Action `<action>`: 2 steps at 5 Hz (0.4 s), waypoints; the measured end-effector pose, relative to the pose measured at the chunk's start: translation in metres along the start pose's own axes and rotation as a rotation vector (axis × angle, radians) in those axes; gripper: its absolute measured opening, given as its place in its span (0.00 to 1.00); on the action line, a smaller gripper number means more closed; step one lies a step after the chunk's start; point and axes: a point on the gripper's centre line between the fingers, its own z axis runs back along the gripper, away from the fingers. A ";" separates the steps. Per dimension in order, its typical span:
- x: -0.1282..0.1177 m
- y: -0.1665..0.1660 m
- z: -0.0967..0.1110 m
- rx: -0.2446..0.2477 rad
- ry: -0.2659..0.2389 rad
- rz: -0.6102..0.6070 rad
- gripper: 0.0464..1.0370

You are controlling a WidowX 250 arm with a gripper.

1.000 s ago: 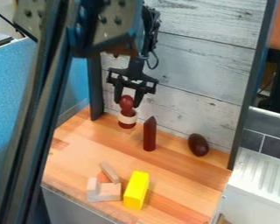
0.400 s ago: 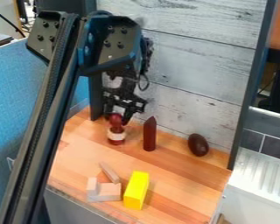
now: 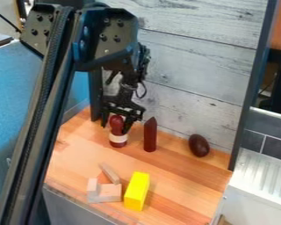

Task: Take the maroon figure from top of yellow block and put it on the top of the table

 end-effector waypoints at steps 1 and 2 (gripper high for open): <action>-0.001 0.003 0.023 -0.043 -0.024 -0.006 0.97; 0.002 0.022 0.071 -0.126 -0.073 0.044 0.97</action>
